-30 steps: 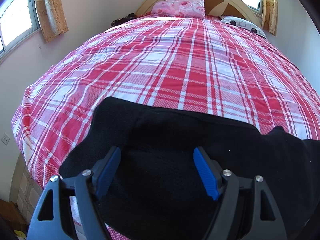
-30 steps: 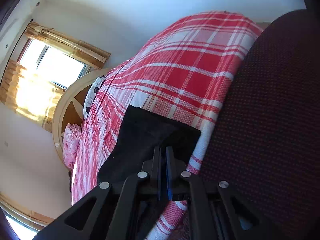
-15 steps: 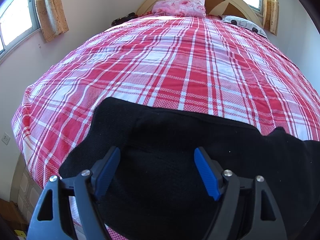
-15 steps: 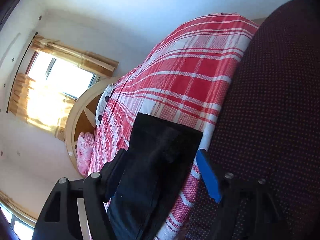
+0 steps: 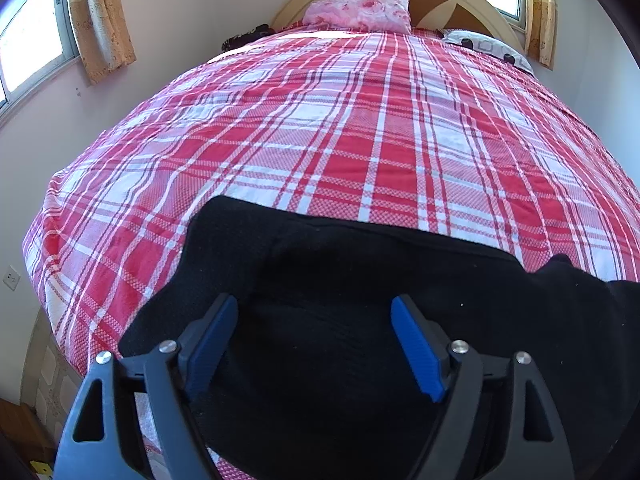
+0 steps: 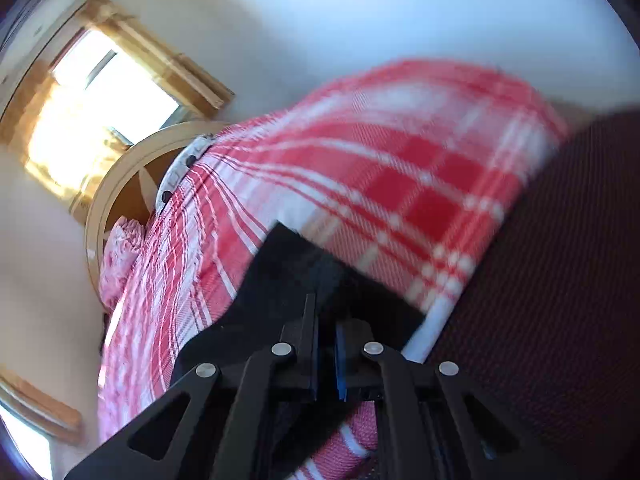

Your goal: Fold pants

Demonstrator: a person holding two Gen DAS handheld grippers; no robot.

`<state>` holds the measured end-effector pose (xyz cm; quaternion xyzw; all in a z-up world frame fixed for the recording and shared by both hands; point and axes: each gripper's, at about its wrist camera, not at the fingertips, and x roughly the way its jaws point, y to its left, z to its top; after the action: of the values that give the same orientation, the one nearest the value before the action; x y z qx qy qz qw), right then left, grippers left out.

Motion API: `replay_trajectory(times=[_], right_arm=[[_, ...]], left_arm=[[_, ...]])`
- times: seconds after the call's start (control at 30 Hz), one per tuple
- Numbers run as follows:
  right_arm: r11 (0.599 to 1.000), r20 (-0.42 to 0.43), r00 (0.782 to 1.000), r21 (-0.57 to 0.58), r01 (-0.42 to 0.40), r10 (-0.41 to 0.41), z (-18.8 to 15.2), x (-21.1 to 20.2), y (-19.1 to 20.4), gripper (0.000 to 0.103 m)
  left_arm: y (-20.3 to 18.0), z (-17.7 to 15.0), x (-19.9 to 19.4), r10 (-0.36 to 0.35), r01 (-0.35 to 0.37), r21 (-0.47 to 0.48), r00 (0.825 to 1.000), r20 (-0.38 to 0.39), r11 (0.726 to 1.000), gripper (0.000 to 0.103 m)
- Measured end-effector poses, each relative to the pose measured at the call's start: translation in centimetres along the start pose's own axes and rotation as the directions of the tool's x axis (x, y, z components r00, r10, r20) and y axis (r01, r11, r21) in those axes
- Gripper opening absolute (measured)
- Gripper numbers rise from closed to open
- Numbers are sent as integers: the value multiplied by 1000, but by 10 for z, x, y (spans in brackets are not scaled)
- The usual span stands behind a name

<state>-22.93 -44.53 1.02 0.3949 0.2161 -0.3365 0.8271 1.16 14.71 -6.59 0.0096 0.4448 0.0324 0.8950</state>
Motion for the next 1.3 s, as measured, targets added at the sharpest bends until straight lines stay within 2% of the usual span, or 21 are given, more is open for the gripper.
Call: replay_trajectory(times=[0.07, 0.13, 0.23, 0.33, 0.37, 0.43, 0.53, 0.57, 0.6, 0.67, 0.73, 0.77, 0.8, 0.87, 0.9, 0.97, 1.0, 1.03, 1.1, 1.17, 1.3], right_arm=[[998, 17, 998, -24, 54, -54, 6, -7, -4, 6], [998, -34, 997, -6, 69, -69, 6, 4, -15, 6], [999, -117, 992, 8, 41, -40, 1, 26, -37, 9], [999, -105, 994, 51, 11, -5, 4, 22, -43, 19], [997, -81, 997, 70, 21, -15, 6, 15, -47, 22], [987, 27, 995, 132, 87, -91, 10, -7, -52, 34], [967, 184, 958, 170, 188, -218, 8, -42, -43, 34], [974, 235, 947, 104, 200, -220, 3, -53, -21, 34], [985, 240, 956, 27, 168, -170, -1, -58, -4, 34], [984, 146, 988, -178, -14, 41, -21, -54, 52, 34], [940, 1, 983, -293, -174, 182, -43, -43, 99, 34], [899, -102, 961, -340, -275, 255, -60, -33, 129, 34], [836, -242, 911, -372, -404, 332, -83, -19, 168, 34], [736, -421, 817, -387, -555, 394, -125, 1, 224, 34], [695, -481, 778, -393, -603, 404, -143, 7, 246, 34], [588, -612, 678, -392, -707, 408, -187, 22, 301, 34], [552, -653, 642, -386, -739, 402, -203, 28, 319, 34], [508, -694, 608, -390, -768, 385, -224, 35, 343, 34], [455, -729, 590, -419, -785, 346, -249, 50, 372, 34], [418, -777, 552, -412, -809, 302, -275, 65, 395, 34], [404, -799, 566, -458, -792, 202, -304, 87, 406, 34]], left_arm=[[0, 1, 1, 4, -4, 1, 1000, -1, 1000, 84], [-1, 1, 1, 6, -6, 3, 1000, 2, 1000, 84], [0, 1, 1, 6, -6, 4, 1000, 0, 1000, 84], [0, 1, 2, 6, -6, 1, 1000, 0, 1000, 85], [0, 0, 2, 8, -8, -1, 1000, 2, 1000, 85], [-1, -1, 2, 17, -17, 1, 1000, 8, 1000, 85], [-5, -3, 0, 37, -37, 15, 999, 23, 999, 85], [-5, -2, 0, 40, -41, 18, 999, 26, 999, 85], [-5, -2, -1, 42, -42, 17, 999, 28, 999, 85], [-2, -2, -5, 47, -47, 2, 998, 32, 999, 85], [2, -3, -11, 61, -61, -11, 997, 51, 998, 85], [5, -4, -16, 65, -64, -16, 996, 66, 998, 85], [8, -6, -20, 63, -62, -19, 995, 83, 998, 85], [13, -10, -27, 50, -49, -12, 992, 113, 999, 85], [14, -12, -27, 57, -58, 1, 991, 125, 998, 85], [18, -16, -20, 106, -108, 17, 987, 120, 994, 85], [23, -19, -11, 125, -126, 12, 989, 85, 992, 86], [27, -23, -7, 110, -109, -8, 992, 69, 994, 86], [35, -29, -10, 80, -75, -48, 992, 100, 996, 89], [32, -32, -10, 93, -92, -14, 989, 119, 996, 90], [36, -32, -8, 82, -79, -27, 990, 118, 996, 96]])
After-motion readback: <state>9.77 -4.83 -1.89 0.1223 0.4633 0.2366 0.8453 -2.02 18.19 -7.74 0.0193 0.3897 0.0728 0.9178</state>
